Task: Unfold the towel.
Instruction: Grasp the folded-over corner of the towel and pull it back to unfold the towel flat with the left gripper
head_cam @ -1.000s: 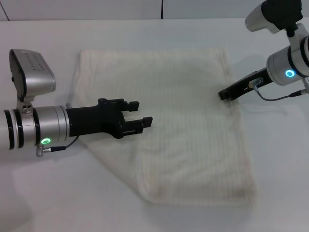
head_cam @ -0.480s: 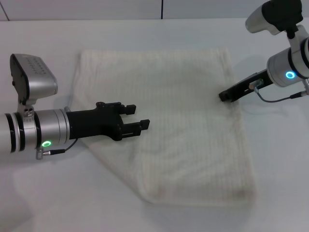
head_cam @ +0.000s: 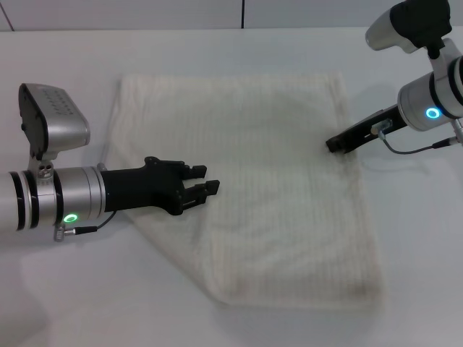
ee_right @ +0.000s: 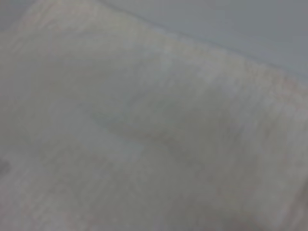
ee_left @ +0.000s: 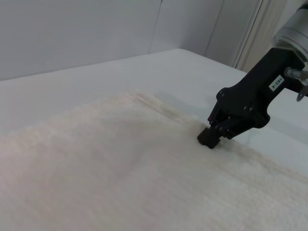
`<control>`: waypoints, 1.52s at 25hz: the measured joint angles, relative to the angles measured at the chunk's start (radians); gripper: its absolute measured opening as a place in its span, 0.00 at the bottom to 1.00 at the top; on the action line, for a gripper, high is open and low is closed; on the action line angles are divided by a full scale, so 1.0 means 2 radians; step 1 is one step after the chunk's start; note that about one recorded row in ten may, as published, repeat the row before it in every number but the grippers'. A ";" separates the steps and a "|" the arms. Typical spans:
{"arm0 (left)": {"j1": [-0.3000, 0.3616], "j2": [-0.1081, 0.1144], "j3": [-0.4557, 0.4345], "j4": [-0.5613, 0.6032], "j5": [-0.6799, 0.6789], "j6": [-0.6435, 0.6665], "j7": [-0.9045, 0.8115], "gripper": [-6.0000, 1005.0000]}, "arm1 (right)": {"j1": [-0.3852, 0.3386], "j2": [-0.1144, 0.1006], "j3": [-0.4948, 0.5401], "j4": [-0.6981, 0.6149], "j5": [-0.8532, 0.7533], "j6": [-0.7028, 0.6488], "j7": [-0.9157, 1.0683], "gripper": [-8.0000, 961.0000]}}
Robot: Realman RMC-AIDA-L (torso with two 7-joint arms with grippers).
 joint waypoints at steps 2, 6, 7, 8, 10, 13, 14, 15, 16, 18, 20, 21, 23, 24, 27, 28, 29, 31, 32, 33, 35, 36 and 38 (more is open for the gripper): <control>0.000 0.000 0.000 0.000 0.000 0.000 0.000 0.57 | 0.001 0.000 0.000 0.000 0.000 0.000 0.000 0.01; 0.000 0.000 0.001 0.000 0.001 -0.004 0.000 0.36 | 0.002 0.000 0.000 0.000 0.000 0.000 0.000 0.01; 0.000 0.000 0.001 0.000 0.001 -0.004 0.000 0.36 | 0.002 0.000 0.000 0.000 0.000 0.000 0.000 0.01; 0.000 0.000 0.001 0.000 0.001 -0.004 0.000 0.36 | 0.002 0.000 0.000 0.000 0.000 0.000 0.000 0.01; 0.000 0.000 0.002 0.000 0.002 -0.004 0.000 0.36 | 0.002 0.000 0.000 0.000 0.000 0.000 0.000 0.01; 0.000 0.000 0.002 0.000 0.002 -0.004 0.000 0.36 | 0.002 0.000 0.000 0.000 0.000 0.000 0.000 0.01; 0.000 0.000 0.002 0.000 0.002 -0.004 0.000 0.36 | 0.002 0.000 0.000 0.000 0.000 0.000 0.000 0.01; 0.001 0.000 0.005 0.000 0.002 -0.004 0.000 0.36 | 0.002 0.000 0.000 0.000 0.001 0.000 0.000 0.01; 0.001 0.000 0.009 0.000 0.002 -0.003 -0.001 0.36 | 0.001 0.000 0.000 0.000 0.001 0.000 0.000 0.01; 0.001 0.000 0.011 0.000 0.002 -0.003 -0.001 0.36 | 0.001 0.000 0.000 -0.001 0.001 0.000 0.000 0.01; 0.001 0.000 0.014 0.000 0.002 -0.002 0.000 0.36 | 0.000 0.000 0.000 -0.001 0.001 0.000 0.000 0.01; 0.002 0.000 0.016 0.000 0.002 -0.002 0.001 0.36 | 0.000 0.000 0.000 -0.001 0.001 0.000 0.000 0.01; 0.002 0.000 0.019 0.000 0.002 -0.001 0.001 0.35 | 0.000 0.000 0.000 -0.002 0.001 0.000 0.000 0.01; 0.002 0.000 0.019 0.000 0.002 -0.001 0.001 0.34 | -0.001 0.000 0.000 -0.002 0.001 -0.001 0.000 0.01; 0.003 0.000 0.028 0.002 0.002 0.000 -0.001 0.26 | -0.001 0.000 0.000 -0.002 0.001 -0.001 0.000 0.01; 0.003 0.000 0.028 0.002 0.002 0.001 -0.001 0.22 | -0.001 0.000 0.000 -0.002 0.001 -0.001 0.000 0.01; 0.003 0.000 0.028 0.002 0.002 0.001 -0.001 0.18 | -0.001 0.000 0.000 -0.002 0.001 -0.001 -0.001 0.01; 0.007 0.001 0.028 0.005 0.002 0.007 -0.001 0.10 | -0.001 0.000 0.000 -0.003 0.001 -0.001 -0.001 0.01; 0.007 0.001 0.028 0.005 0.002 0.007 -0.001 0.09 | -0.001 0.000 0.000 -0.003 0.001 -0.001 -0.001 0.01; 0.012 0.002 0.027 0.011 0.001 0.018 -0.001 0.08 | -0.001 0.000 0.000 -0.003 0.001 -0.001 -0.001 0.01; 0.017 0.003 0.027 0.016 0.000 0.027 -0.001 0.06 | -0.001 0.000 0.000 -0.003 0.001 -0.001 -0.002 0.01; 0.037 0.006 0.023 0.044 -0.003 0.061 -0.001 0.05 | -0.001 0.000 0.000 -0.003 0.001 -0.001 -0.002 0.01; 0.062 0.007 0.022 0.078 -0.007 0.092 -0.001 0.05 | -0.001 0.000 0.000 -0.003 0.001 -0.001 -0.002 0.01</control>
